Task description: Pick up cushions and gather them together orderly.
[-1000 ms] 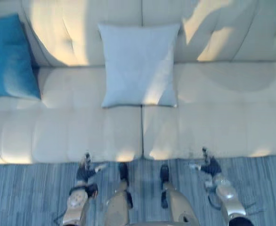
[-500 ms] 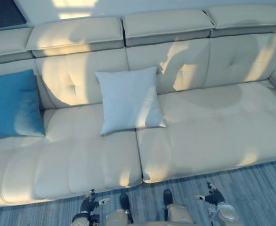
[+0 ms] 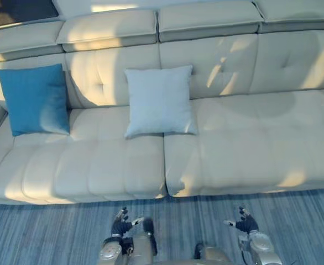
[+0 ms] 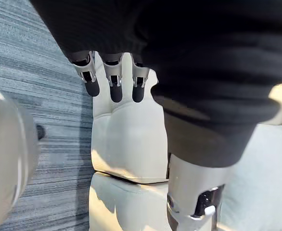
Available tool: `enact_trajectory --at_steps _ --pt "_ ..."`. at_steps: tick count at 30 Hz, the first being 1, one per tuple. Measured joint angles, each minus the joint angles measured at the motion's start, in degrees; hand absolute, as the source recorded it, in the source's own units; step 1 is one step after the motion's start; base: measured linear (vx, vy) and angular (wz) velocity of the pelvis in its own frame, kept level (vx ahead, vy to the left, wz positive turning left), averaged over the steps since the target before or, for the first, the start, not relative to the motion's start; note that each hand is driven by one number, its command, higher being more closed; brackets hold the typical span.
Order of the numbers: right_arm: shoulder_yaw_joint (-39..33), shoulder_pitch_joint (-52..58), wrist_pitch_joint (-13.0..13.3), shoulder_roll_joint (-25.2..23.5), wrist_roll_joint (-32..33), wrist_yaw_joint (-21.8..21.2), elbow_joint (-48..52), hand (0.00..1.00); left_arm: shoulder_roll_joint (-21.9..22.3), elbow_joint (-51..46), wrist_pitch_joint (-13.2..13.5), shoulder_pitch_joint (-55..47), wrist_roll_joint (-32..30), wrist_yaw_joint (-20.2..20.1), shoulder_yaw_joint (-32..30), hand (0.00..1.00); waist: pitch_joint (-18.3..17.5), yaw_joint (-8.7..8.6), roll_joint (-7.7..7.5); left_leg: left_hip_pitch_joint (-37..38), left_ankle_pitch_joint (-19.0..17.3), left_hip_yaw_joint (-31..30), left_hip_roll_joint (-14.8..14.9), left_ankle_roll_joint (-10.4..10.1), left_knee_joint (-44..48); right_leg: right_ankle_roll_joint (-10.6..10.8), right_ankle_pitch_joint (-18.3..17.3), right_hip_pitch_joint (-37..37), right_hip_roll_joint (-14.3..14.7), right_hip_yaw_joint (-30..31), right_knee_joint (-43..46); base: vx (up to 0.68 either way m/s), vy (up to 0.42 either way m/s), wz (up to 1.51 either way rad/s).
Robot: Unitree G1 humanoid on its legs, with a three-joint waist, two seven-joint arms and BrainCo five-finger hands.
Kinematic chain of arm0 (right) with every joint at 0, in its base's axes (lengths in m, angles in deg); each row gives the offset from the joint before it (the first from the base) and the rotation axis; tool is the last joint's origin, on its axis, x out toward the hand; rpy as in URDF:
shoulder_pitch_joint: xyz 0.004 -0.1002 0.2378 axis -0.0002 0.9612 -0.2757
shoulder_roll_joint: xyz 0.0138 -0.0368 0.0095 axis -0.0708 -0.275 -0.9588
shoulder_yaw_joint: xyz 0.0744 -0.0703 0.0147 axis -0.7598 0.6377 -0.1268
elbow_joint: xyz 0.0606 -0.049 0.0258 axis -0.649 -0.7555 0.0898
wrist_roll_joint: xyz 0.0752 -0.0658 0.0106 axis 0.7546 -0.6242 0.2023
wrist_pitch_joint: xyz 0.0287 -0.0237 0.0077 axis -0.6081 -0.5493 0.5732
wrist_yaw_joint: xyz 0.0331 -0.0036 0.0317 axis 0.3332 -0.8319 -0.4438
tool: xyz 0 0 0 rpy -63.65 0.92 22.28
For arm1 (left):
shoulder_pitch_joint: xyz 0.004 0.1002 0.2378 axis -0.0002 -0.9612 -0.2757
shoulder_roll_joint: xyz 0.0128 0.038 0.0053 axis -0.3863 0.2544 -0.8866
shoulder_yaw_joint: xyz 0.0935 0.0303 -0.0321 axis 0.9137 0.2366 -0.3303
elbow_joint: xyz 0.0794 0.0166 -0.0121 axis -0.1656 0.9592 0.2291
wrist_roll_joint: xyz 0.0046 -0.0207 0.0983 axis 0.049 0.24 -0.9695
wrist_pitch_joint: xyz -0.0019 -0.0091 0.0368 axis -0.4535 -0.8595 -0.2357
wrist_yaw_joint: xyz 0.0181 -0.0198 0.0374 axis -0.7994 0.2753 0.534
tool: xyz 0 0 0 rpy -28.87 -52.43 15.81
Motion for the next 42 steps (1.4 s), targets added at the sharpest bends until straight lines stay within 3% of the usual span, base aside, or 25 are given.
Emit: enact_trajectory --at_steps 3,6,11,16,17,18,19,20,22,23,24,26,28,29,30,31,32,33,34,35,37,38,39,40,42 --pt "-1.01 -0.34 0.02 -0.07 -0.01 0.03 0.18 0.0 -0.57 0.01 0.01 -0.42 0.0 0.19 -0.55 0.0 -0.43 0.02 1.4 4.74 -5.09 -3.08 -0.72 -0.06 -2.99 1.5 2.79 -0.36 1.36 2.85 -2.11 -0.15 0.148 -0.54" --pt "-1.22 0.57 0.07 -0.1 -0.01 0.0 1.27 0.0 -1.75 -0.01 0.01 -0.2 -0.12 1.01 -0.48 0.0 -1.1 -0.43 0.2 8.05 -4.1 -1.12 -2.27 0.93 -11.2 3.11 6.48 -0.3 0.7 4.95 -6.94 -0.15 0.132 -0.41" --pt "-3.17 2.28 0.22 -0.25 0.04 0.05 2.26 0.0 -3.04 0.05 0.01 -0.03 -1.93 0.97 -0.29 0.0 -1.19 -2.79 0.0 8.84 -2.69 3.03 -4.09 2.17 -13.29 4.85 11.7 -0.45 -0.46 9.63 -12.72 -0.09 0.108 -0.44" --pt "-3.1 2.5 0.29 -1.82 1.3 0.05 5.18 0.0 -3.54 -0.14 -0.02 0.01 -2.4 0.95 0.49 0.0 -0.39 -4.63 -0.93 8.63 -7.41 12.07 -2.15 1.41 -8.45 4.38 15.68 -3.36 2.43 18.98 -15.06 -0.05 0.052 -1.17" --pt "-2.88 2.32 0.56 -2.19 1.79 0.09 6.28 0.0 -3.71 -0.52 -0.03 0.14 -2.41 0.98 0.69 0.0 -0.09 -4.77 -0.92 8.9 -8.92 16.45 -0.38 1.52 -7.46 -0.06 16.25 -4.37 2.77 15.88 -16.53 -0.05 -0.014 -2.15" --pt "-2.6 1.43 0.72 -2.23 1.82 0.11 6.3 0.0 -3.87 -1.16 -0.04 0.46 -2.4 0.99 1.17 0.0 0.44 -4.78 -0.6 9.78 -9.34 21.17 1.96 0.95 -7.27 -3.72 15.5 -5.68 1.91 7.62 -15.81 -0.03 -0.037 -2.2" --pt "-2.58 1.0 0.77 -2.31 1.83 0.15 6.3 0.0 -4.01 -1.6 -0.08 0.76 -2.41 0.98 1.92 0.0 0.68 -4.85 -0.58 10.41 -9.59 23.92 3.16 0.77 -6.78 -4.83 15.11 -7.07 0.84 0.46 -14.55 0.05 -0.047 -2.16" --pt "-2.58 0.93 0.87 -2.09 1.84 0.22 6.24 0.0 -4.34 -2.09 -0.23 1.58 -2.41 0.96 2.58 0.0 0.93 -5.0 -0.84 11.82 -10.3 28.17 4.33 0.59 -5.68 -7.61 13.56 -7.88 -1.06 -10.52 -13.06 0.08 -0.025 -2.02" --pt "-2.03 0.62 0.84 -1.43 1.85 0.69 6.05 0.0 -4.42 -2.83 -0.48 2.78 -2.4 0.95 3.55 0.0 1.31 -4.83 0.29 15.65 -10.2 35.27 6.58 -0.6 -5.08 -10.47 11.94 -7.39 -4.5 -27.13 -9.8 0.17 -0.048 -2.17" --pt "-1.51 0.33 0.89 -1.49 1.85 1.03 6.05 0.0 -4.85 -3.64 -0.46 2.8 -2.4 0.95 4.12 0.0 1.1 -4.89 -0.06 17.68 -9.92 37.49 6.73 -1.15 -5.22 -10.81 12.27 -7.25 -5.62 -31.91 -8.08 0.29 -0.191 -2.53" --pt "-1.4 0.36 0.98 -1.58 1.85 1.34 6.06 0.0 -5.21 -4.16 -0.48 3.22 -2.4 0.91 4.65 0.0 0.97 -5.09 0.04 20.81 -10.38 40.11 6.77 -2.2 -5.54 -8.73 14.89 -7.36 -5.81 -33.61 -6.24 0.19 -0.164 -2.26" --pt "-1.52 -0.04 0.93 -0.92 1.83 1.51 6.04 0.0 -4.97 -4.12 -0.94 5.15 -2.45 0.87 6.04 0.0 1.06 -6.11 2.04 23.28 -10.9 40.89 8.25 -3.3 -4.35 -4.26 12.79 -8.64 -3.11 -29.02 -3.39 0.34 -0.232 -1.84" --pt "-1.49 0.5 0.77 -0.66 1.84 1.52 5.94 0.0 -4.78 -4.18 -0.96 7.95 -2.89 0.83 7.04 0.0 1.05 -7.25 2.76 23.34 -9.14 39.75 11.8 -4.87 4.22 -4.13 10.26 -9.15 -0.84 -24.96 -1.18 0.4 -0.213 -1.45" --pt "-1.07 0.21 0.74 -0.63 1.82 1.7 5.32 0.0 -4.31 -4.17 -1.0 9.02 -2.9 0.93 6.94 0.0 1.11 -7.09 3.0 21.27 -4.85 35.26 15.21 0.43 15.37 -4.43 8.87 -8.12 1.23 -21.34 -0.9 0.41 -0.105 -1.64" --pt "-0.41 -0.23 0.71 -0.72 1.83 1.92 4.21 0.0 -3.58 -4.28 -0.97 9.17 -2.88 0.94 7.29 0.0 1.34 -6.56 2.99 17.61 -1.53 27.41 16.87 4.1 25.83 -4.82 7.95 -6.06 2.21 -17.61 -1.58 0.48 -0.041 -2.07" --pt "-0.28 -1.0 0.37 -0.93 1.84 2.7 3.0 0.0 -2.56 -4.39 -0.89 9.06 -2.87 0.93 8.1 0.0 1.81 -5.65 3.1 12.73 -6.44 18.6 15.17 2.91 34.67 -4.96 6.71 -3.76 3.13 -13.78 -2.1 0.31 0.022 -1.48" --pt "-0.28 -1.31 0.26 -1.03 1.84 2.87 2.59 0.0 -2.36 -4.36 -0.91 8.94 -2.87 0.96 8.29 0.0 1.83 -5.4 3.1 11.17 -7.48 16.27 14.15 2.7 36.38 -4.87 6.32 -3.15 3.21 -12.61 -2.21 0.27 0.083 -1.41" --pt "-0.12 -1.97 0.06 -1.34 1.85 3.17 1.36 0.0 -1.9 -4.31 -0.96 8.34 -2.85 0.97 8.68 0.0 2.32 -4.07 2.52 6.51 -9.8 9.12 10.33 2.81 38.94 -4.4 4.97 -0.92 3.15 -8.97 -2.29 0.34 0.176 -1.47" --pt "1.53 -2.13 0.0 -1.43 1.87 3.96 0.54 0.0 -1.8 -4.51 -0.96 6.96 -2.86 1.11 8.66 0.0 2.74 -2.19 2.23 1.04 -11.67 2.18 6.02 3.38 37.17 -2.86 3.59 1.64 2.97 -4.9 -2.48 0.49 0.281 -1.56" --pt "1.89 -2.24 0.01 -1.48 1.87 4.01 0.13 0.0 -1.83 -4.56 -0.96 6.49 -2.86 1.18 8.59 0.0 2.8 -1.56 2.47 -1.28 -12.25 -0.44 4.45 3.27 35.21 -2.06 3.1 2.52 2.83 -3.68 -2.58 0.45 0.283 -1.29" --pt "1.86 -2.81 -0.04 -1.21 1.94 4.06 -0.42 0.0 -1.79 -4.57 -1.02 4.81 -2.87 1.51 8.49 0.0 3.31 -1.04 3.78 -7.74 -11.88 -8.9 -1.21 2.6 22.6 1.04 0.99 4.68 1.65 -1.42 -2.78 0.34 0.296 -0.67" --pt "1.85 -2.92 -0.04 -1.11 2.0 4.06 -0.48 0.0 -1.73 -4.57 -1.05 4.53 -2.89 1.61 8.48 0.0 3.19 -0.63 4.14 -8.19 -10.87 -10.54 -2.58 0.99 16.57 1.83 0.41 4.78 1.37 -0.51 -2.6 0.38 0.403 -0.76" --pt "1.82 -3.49 0.05 -1.06 2.14 4.12 -1.04 0.0 -1.65 -4.29 -1.11 4.32 -3.03 2.02 8.21 0.0 2.93 1.2 5.92 -7.69 -4.5 -12.2 -3.29 1.27 7.46 3.81 -1.05 5.38 2.01 2.04 -2.31 0.56 0.422 -0.52" --pt "2.05 -4.67 -0.1 -2.78 2.48 4.12 -2.38 0.0 -2.27 -4.31 -1.33 4.44 -3.36 2.44 7.2 0.0 2.61 1.58 2.78 -6.53 -5.07 -10.41 -6.2 2.09 5.07 4.16 -0.69 7.14 -0.75 3.05 -4.62 0.58 0.376 -0.28" --pt "1.7 -5.42 -0.08 -2.71 2.49 4.13 -2.37 0.0 -2.83 -4.34 -1.25 5.4 -3.4 2.5 5.95 0.0 2.58 1.75 1.35 -6.68 -6.11 -10.28 -8.33 4.32 5.34 4.38 -0.81 7.76 -2.07 2.48 -4.99 0.45 0.202 0.2"
